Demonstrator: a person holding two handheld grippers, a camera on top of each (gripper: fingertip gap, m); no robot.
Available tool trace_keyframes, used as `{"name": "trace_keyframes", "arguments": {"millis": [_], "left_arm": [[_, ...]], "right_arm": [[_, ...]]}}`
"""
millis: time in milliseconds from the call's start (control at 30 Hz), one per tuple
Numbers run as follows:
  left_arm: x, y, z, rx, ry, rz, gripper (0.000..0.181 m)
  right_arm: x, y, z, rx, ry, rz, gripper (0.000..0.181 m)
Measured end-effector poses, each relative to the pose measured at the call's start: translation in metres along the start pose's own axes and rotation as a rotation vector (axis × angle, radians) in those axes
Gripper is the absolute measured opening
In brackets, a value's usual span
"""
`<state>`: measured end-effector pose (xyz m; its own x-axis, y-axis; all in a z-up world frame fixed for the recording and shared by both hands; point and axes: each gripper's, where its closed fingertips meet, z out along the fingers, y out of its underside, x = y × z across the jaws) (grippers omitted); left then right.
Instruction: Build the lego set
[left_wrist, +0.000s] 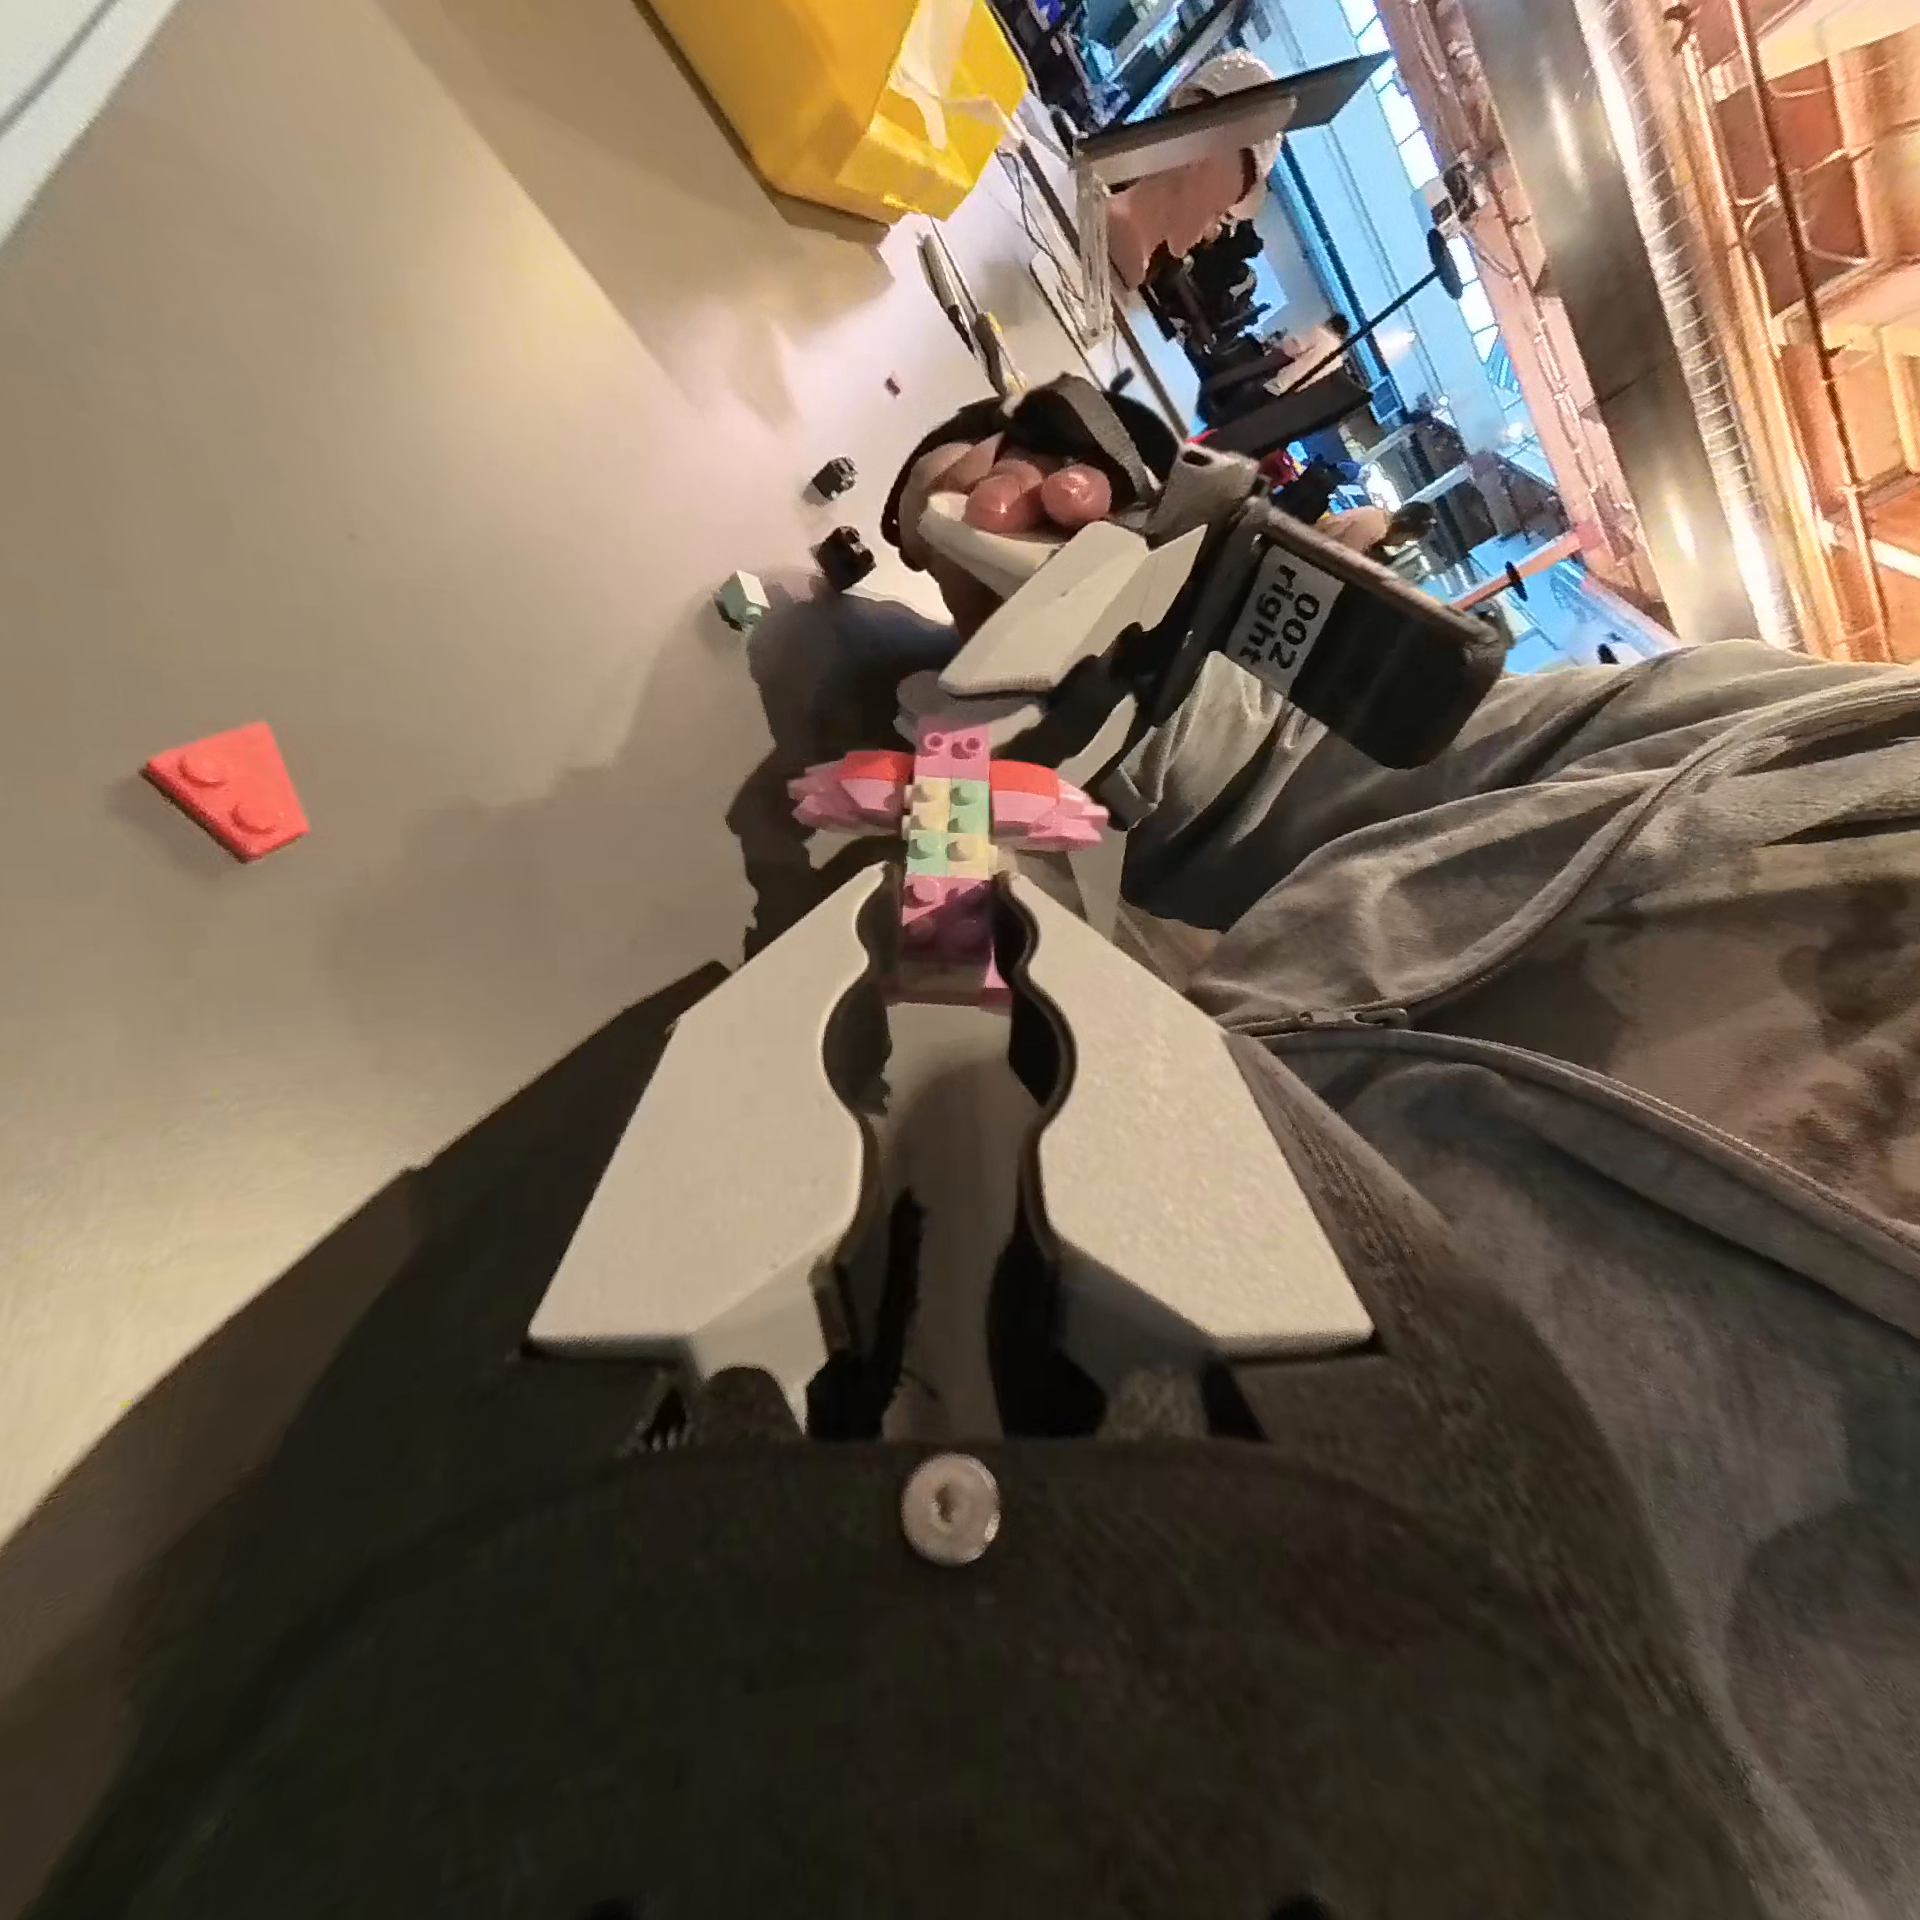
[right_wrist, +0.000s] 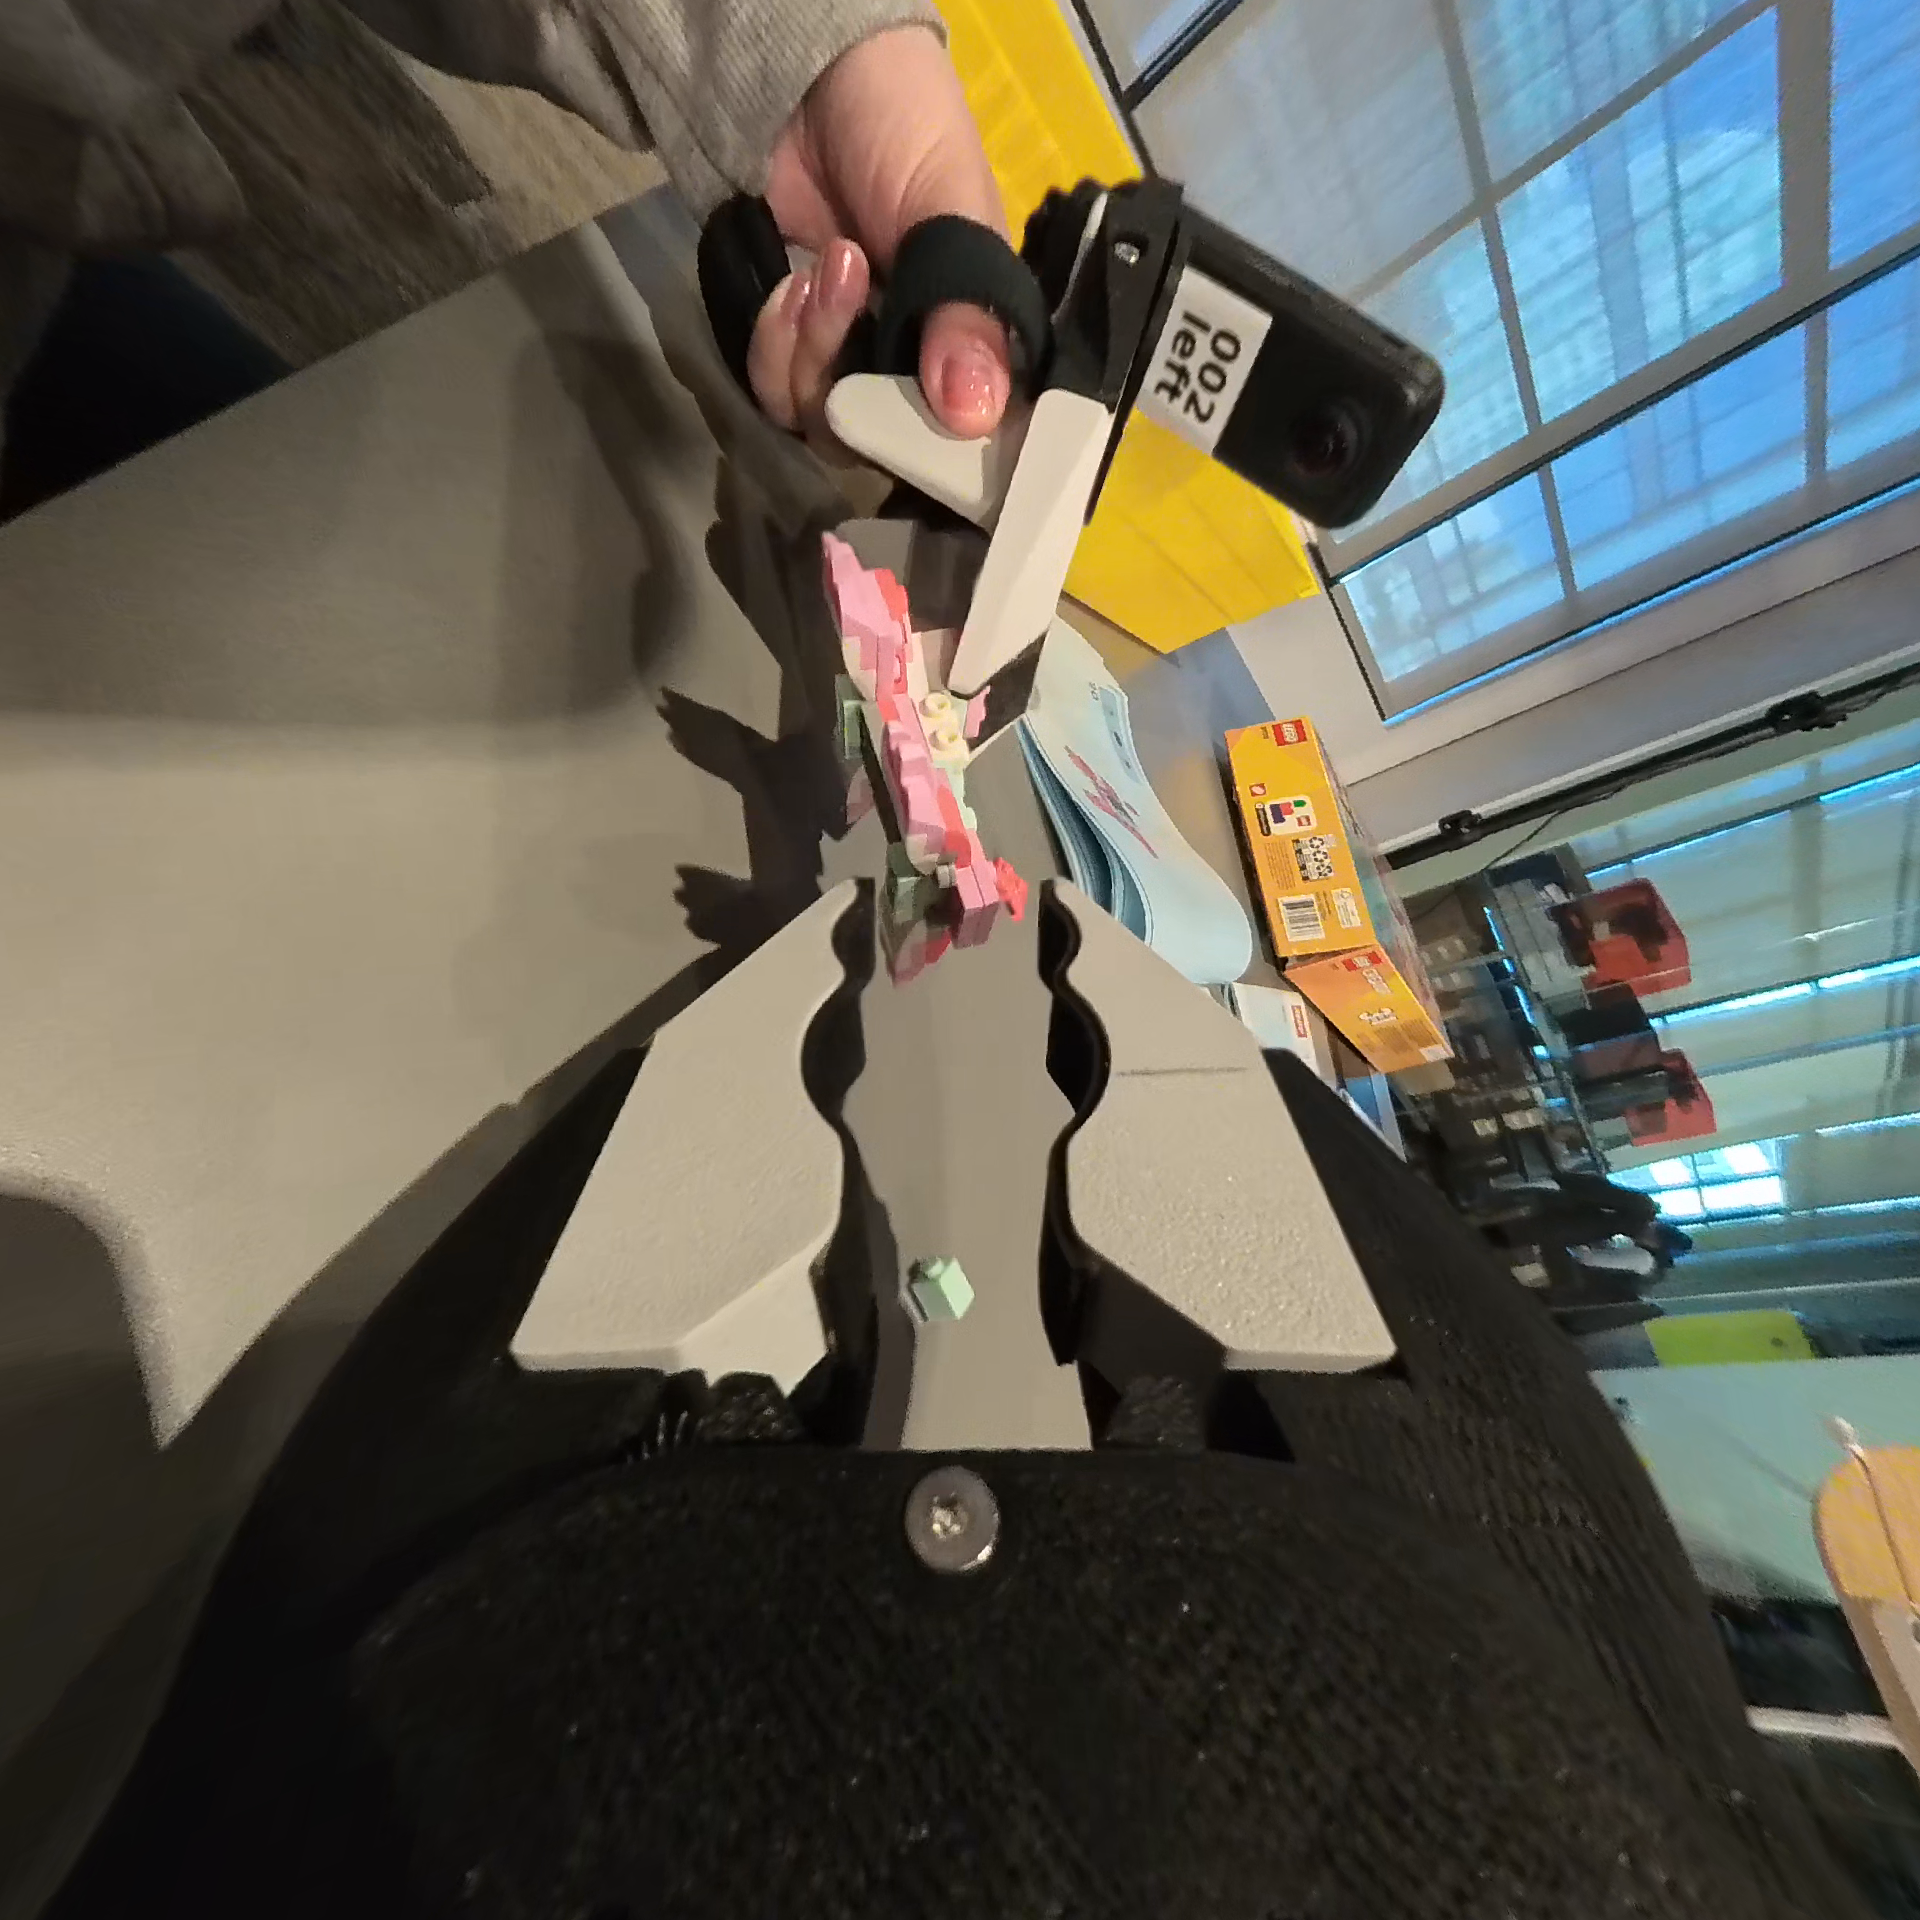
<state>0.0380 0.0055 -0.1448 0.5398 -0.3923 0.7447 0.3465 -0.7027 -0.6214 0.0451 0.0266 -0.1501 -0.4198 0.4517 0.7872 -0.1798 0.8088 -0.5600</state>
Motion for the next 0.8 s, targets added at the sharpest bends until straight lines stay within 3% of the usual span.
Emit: {"name": "trace_keyframes", "arguments": {"millis": [100, 267, 400, 567, 700, 800], "left_arm": [[0.002, 0.001, 0.003, -0.009, 0.023, 0.0, 0.015], [0.005, -0.007, 0.001, 0.039, 0.04, 0.031, 0.016], [0.016, -0.023, -0.006, 0.147, 0.073, 0.117, 0.055], [0.017, -0.021, -0.007, 0.143, -0.037, 0.405, 0.095], [0.005, -0.016, -0.011, 0.095, -0.206, 0.685, 0.113], [-0.012, -0.009, -0.006, 0.01, -0.279, 0.709, 0.117]], "right_arm": [[-0.003, -0.002, 0.0, 0.01, -0.013, -0.005, 0.02], [0.002, -0.002, -0.001, -0.02, 0.036, -0.06, 0.019], [0.011, 0.006, 0.001, -0.092, 0.102, -0.103, 0.019], [0.015, 0.022, 0.004, -0.164, 0.117, -0.039, 0.018], [0.023, 0.027, 0.001, -0.141, 0.122, 0.118, 0.018], [0.026, 0.027, -0.001, -0.106, 0.103, 0.225, 0.018]]}}
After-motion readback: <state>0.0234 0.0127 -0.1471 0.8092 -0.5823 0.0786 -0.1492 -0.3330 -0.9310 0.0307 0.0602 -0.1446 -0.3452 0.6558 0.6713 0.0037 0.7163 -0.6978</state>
